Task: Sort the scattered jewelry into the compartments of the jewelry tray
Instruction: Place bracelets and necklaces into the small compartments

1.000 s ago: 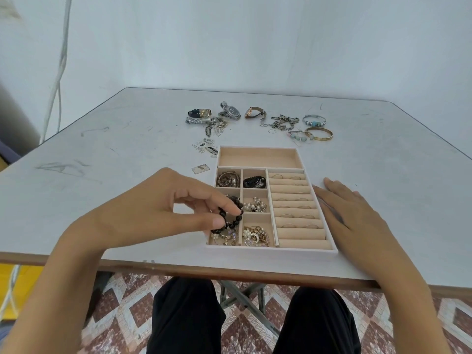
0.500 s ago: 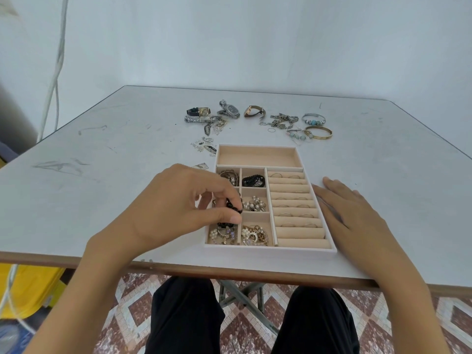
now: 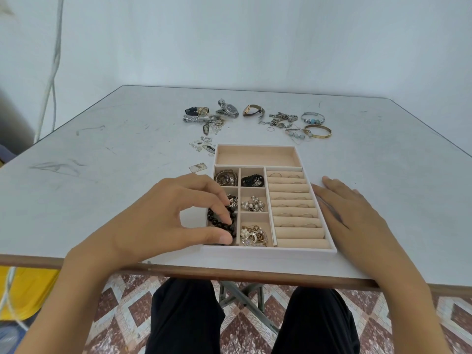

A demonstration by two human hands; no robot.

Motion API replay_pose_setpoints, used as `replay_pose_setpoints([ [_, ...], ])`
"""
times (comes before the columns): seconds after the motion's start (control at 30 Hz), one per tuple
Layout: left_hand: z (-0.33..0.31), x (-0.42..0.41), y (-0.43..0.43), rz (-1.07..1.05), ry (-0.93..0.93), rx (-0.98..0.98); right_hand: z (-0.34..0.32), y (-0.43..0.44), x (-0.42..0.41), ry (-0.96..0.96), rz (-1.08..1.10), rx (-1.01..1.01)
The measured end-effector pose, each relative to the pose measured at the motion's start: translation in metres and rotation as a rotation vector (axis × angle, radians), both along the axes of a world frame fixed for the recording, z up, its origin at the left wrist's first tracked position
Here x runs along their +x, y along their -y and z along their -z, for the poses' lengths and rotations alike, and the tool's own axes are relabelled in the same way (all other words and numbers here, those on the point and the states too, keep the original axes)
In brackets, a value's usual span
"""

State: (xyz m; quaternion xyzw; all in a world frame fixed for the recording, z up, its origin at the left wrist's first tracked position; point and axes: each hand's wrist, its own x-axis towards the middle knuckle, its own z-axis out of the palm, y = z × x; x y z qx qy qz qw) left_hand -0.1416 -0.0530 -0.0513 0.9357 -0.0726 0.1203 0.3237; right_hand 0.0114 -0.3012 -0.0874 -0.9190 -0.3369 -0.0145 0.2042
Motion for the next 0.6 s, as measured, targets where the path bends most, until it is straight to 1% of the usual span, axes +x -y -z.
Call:
replay_pose_setpoints([
  [0.17,-0.0023,-0.0049,-0.0038,0.062,0.0,-0.036,-0.0005,-0.0006,-0.0005,-0.002,-0.001,0.016],
  [0.4,-0.0027,-0.0052,-0.0042,0.066,0.001,-0.046,0.0005,-0.0002,0.0,0.012,-0.003,0.007],
  [0.6,-0.0051,0.0001,-0.0033,0.047,-0.057,0.06,0.0009,0.0004,0.0004,0.01,-0.005,0.009],
])
